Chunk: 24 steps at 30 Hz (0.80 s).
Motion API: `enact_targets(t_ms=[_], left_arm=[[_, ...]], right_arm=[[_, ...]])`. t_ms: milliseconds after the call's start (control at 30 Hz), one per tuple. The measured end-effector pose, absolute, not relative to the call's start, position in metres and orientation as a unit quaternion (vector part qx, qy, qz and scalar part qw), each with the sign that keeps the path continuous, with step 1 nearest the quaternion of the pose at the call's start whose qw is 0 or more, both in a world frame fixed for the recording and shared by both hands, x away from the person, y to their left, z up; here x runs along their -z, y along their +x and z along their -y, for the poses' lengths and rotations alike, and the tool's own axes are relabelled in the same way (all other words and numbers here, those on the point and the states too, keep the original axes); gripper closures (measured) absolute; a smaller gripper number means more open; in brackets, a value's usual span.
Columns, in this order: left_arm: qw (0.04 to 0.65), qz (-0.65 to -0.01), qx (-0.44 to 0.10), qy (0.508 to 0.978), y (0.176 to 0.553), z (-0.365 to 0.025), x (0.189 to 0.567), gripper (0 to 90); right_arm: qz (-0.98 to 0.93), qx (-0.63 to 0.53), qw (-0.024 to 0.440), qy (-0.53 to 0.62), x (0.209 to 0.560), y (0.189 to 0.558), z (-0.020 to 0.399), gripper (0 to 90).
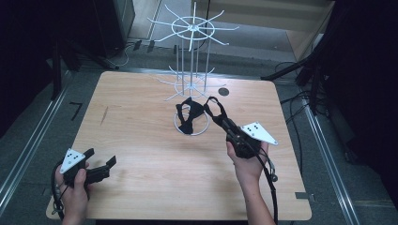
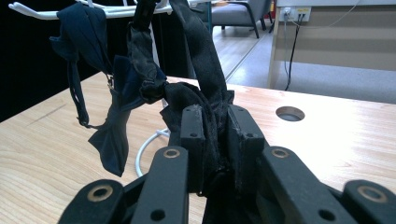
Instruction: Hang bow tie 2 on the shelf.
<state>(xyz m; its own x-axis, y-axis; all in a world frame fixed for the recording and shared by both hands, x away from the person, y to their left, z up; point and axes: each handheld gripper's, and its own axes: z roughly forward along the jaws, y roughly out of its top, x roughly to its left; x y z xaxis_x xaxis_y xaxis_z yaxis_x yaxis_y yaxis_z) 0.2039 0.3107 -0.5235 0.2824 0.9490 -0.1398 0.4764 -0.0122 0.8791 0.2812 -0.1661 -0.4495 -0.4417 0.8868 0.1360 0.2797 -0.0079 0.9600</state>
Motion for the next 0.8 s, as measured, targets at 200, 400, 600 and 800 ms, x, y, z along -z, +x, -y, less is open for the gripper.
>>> enact_targets(t_ms=[200, 400, 600, 800], left_arm=[[0.452, -0.539, -0.262, 0.661, 0.204, -0.311, 0.524, 8.1], [0.452, -0.539, -0.262, 0.661, 0.204, -0.311, 0.524, 8.1], [0.452, -0.539, -0.262, 0.661, 0.204, -0.311, 0.524, 8.1], [0.453, -0.539, -0.262, 0.660, 0.204, -0.311, 0.524, 8.1]], right_arm=[[-0.650, -0.546, 0.274, 0.452, 0.453, 0.285, 0.162, 78.8], [-0.657, -0.541, 0.273, 0.448, 0.455, 0.290, 0.154, 78.8], [-0.657, -0.542, 0.270, 0.449, 0.456, 0.295, 0.150, 78.8], [-0.660, -0.540, 0.266, 0.450, 0.458, 0.300, 0.144, 78.8]])
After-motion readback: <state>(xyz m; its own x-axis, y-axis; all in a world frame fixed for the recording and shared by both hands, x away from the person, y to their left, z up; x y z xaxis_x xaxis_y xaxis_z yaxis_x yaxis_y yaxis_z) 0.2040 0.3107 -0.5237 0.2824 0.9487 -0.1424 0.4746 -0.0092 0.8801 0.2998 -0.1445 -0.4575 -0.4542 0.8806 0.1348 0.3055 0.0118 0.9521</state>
